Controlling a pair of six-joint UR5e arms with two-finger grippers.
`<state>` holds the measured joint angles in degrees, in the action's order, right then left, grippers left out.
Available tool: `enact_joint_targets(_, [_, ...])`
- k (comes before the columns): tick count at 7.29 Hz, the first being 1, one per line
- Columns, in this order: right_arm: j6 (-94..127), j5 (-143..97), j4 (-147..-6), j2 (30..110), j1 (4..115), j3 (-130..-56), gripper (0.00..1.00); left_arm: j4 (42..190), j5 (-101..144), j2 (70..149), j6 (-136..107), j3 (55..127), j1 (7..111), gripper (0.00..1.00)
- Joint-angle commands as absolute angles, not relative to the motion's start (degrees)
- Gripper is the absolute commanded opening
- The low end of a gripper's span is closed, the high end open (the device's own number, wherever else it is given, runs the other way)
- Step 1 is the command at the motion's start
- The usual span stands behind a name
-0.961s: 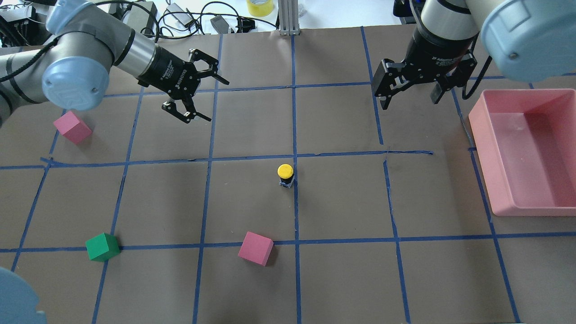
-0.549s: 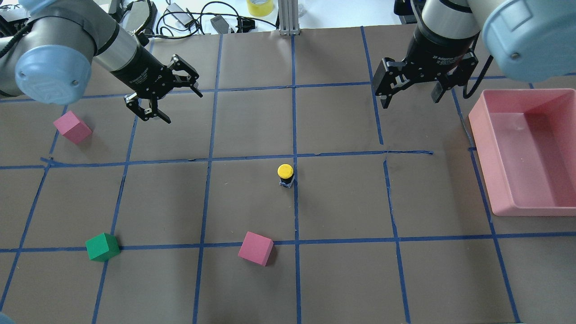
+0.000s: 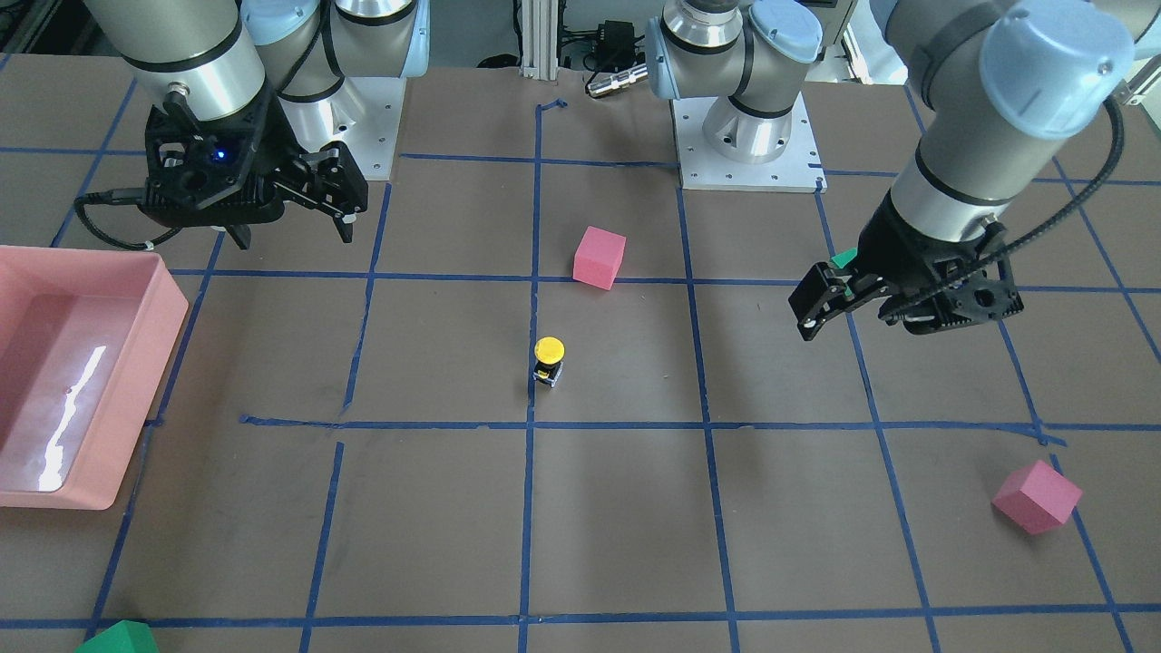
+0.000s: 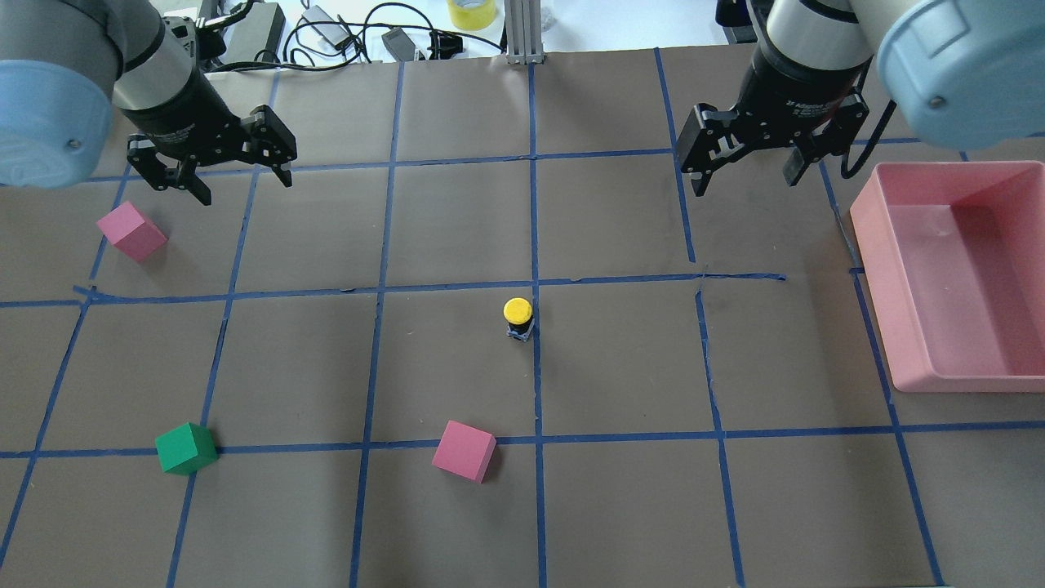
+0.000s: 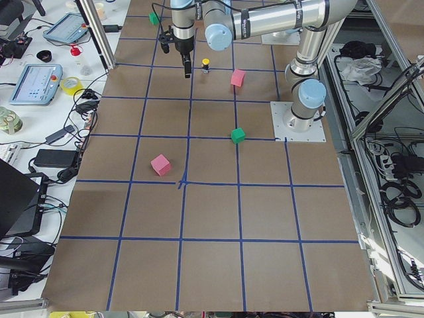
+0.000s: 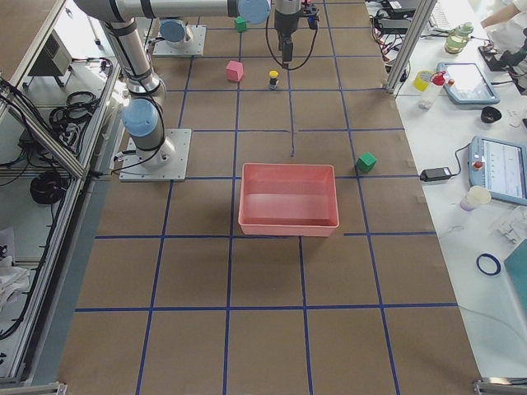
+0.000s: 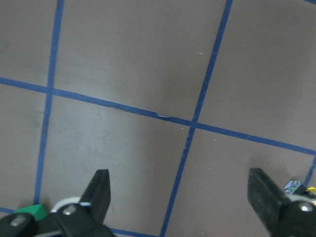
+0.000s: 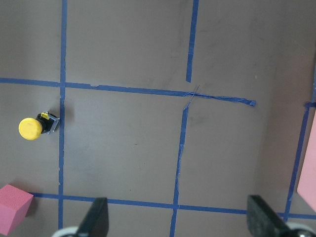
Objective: Align button upright
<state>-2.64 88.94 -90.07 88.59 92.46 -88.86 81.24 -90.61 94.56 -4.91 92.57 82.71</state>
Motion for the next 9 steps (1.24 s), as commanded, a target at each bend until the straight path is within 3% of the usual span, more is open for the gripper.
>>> enact_joint_targets(1, [-2.6,88.9,-89.9,88.5,92.5,-88.9,1.00,85.9,-90.9,90.3,-4.6,92.4,83.7,1.00])
enact_joint_targets(9, [-2.7,88.8,-89.6,88.6,92.4,-88.9,1.00,87.8,-89.7,86.8,-2.7,92.9,89.4,1.00])
